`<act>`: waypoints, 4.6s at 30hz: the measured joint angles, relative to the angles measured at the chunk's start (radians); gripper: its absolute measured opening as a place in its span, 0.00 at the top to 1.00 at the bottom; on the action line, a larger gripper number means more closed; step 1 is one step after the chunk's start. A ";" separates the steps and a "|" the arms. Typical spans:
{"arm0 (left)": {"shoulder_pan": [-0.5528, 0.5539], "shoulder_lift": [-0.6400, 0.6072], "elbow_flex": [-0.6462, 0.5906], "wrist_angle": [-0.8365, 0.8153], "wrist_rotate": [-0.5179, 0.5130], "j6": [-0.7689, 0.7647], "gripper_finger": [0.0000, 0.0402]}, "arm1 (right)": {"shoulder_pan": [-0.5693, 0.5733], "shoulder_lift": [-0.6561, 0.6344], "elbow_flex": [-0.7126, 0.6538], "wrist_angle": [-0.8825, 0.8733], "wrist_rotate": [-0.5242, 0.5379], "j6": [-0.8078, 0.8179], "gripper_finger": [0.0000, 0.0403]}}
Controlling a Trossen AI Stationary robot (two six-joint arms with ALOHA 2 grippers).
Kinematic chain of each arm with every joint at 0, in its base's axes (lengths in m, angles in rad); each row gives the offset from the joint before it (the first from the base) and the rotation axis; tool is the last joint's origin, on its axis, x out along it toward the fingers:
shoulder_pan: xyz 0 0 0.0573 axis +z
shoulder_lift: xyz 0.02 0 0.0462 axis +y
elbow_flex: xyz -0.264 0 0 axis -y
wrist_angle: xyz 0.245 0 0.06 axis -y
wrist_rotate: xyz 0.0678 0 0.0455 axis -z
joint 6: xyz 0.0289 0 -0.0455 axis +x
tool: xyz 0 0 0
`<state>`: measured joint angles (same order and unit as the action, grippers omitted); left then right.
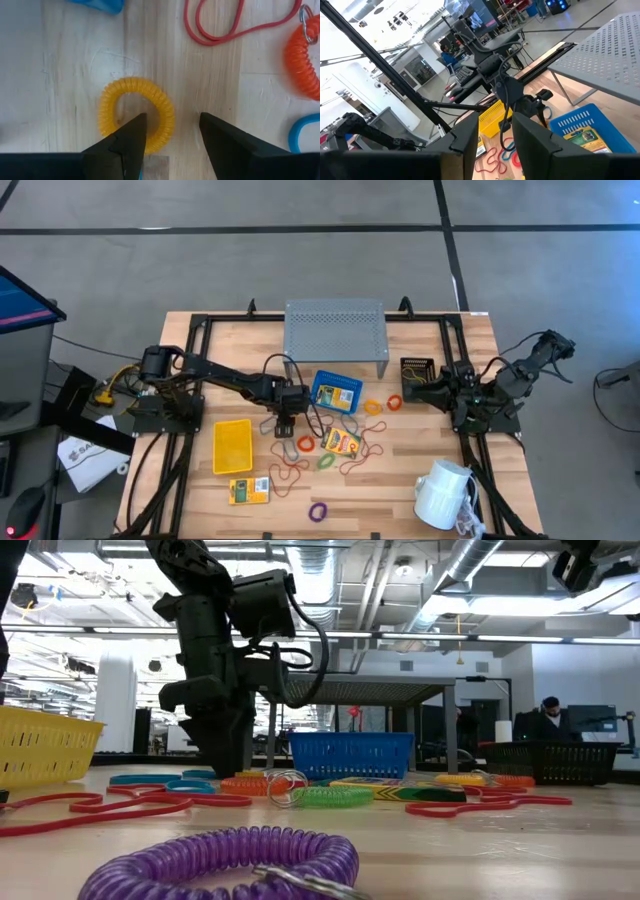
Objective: Pick & Place Office Desk Supplies
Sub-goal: Put the yellow spring keychain into the yellow bin
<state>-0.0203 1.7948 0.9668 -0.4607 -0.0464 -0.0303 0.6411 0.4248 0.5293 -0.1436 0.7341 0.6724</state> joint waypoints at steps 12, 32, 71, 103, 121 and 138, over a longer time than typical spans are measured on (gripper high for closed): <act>-0.010 -0.026 -0.003 -0.028 0.018 -0.018 0.93 | -0.002 0.000 0.000 0.003 0.009 -0.021 0.71; -0.045 -0.229 0.000 -0.061 -0.064 -0.116 1.00 | -0.002 0.000 0.000 0.010 0.026 -0.020 0.71; -0.448 -0.543 -0.152 -0.468 0.178 -0.480 1.00 | -0.088 0.000 0.000 0.057 0.023 -0.025 0.71; -0.449 -0.545 -0.408 -0.143 0.236 -0.665 0.74 | -0.088 0.080 0.000 0.124 0.022 -0.025 0.71; -0.449 -0.545 -0.407 -0.145 0.230 -0.685 0.45 | -0.088 0.080 0.000 0.122 0.022 -0.027 0.71; -0.288 -0.854 -0.405 -0.235 0.249 -0.693 0.47 | -0.089 0.080 0.000 0.122 0.022 -0.029 0.71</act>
<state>-0.3079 0.9405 0.5617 -0.6956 0.2025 -0.7236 0.5526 0.5045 0.5297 -0.0219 0.7563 0.6437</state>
